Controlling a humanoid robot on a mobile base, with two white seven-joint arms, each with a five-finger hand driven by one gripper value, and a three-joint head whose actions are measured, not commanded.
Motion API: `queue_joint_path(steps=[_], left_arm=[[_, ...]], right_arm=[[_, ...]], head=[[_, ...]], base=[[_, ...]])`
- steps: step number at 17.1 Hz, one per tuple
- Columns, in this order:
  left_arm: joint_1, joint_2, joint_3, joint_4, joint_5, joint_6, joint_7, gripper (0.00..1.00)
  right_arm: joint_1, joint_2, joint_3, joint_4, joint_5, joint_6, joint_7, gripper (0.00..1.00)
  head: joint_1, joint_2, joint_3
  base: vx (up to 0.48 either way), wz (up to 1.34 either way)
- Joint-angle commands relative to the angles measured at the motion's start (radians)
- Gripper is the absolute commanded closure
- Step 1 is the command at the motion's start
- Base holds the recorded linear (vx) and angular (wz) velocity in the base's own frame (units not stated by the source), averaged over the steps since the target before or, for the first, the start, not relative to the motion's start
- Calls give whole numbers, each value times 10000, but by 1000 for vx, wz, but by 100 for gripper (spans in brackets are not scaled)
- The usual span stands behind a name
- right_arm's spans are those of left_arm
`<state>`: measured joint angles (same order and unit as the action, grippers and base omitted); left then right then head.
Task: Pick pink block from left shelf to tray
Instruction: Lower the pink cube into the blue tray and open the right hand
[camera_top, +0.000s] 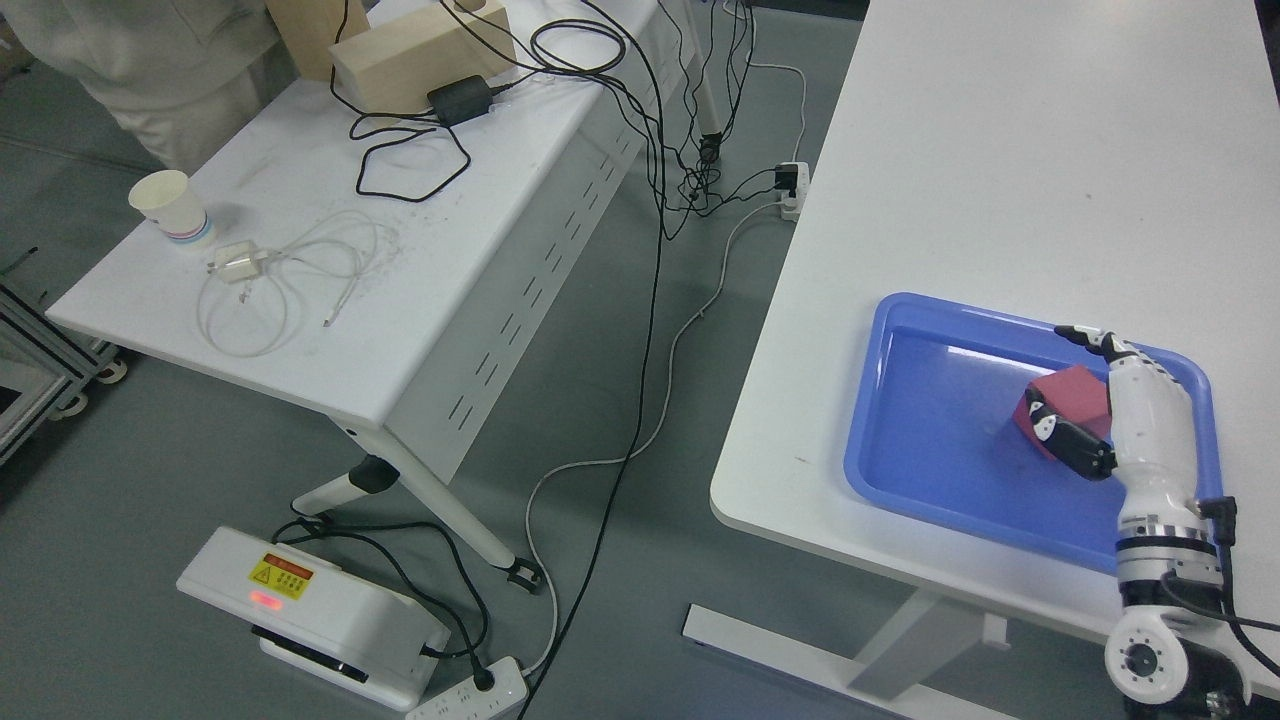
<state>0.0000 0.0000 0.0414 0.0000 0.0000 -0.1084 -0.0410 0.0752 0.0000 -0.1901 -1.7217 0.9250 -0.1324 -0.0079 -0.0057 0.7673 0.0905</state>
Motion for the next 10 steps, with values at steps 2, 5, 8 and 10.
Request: queue_joint_path(steps=[2, 5, 8, 10], left_arm=[[-230, 175, 0, -175, -15, -5, -4, 0], [-230, 175, 0, -175, -15, -5, -4, 0], [-230, 175, 0, -175, -15, -5, -4, 0], [-230, 175, 0, -175, -15, -5, -4, 0]], right_arm=[[31, -175, -93, 6, -1574, 112, 170, 8], [46, -175, -123, 6, -3400, -25, 126, 0], [31, -175, -751, 6, -5592, -378, -761, 1], [61, -175, -860, 21, -6105, -348, -857, 0]], head=[[0, 0, 0], [0, 0, 0], [0, 0, 0], [0, 0, 0]], base=[[20, 1], [0, 0], [-8, -3], [0, 0]])
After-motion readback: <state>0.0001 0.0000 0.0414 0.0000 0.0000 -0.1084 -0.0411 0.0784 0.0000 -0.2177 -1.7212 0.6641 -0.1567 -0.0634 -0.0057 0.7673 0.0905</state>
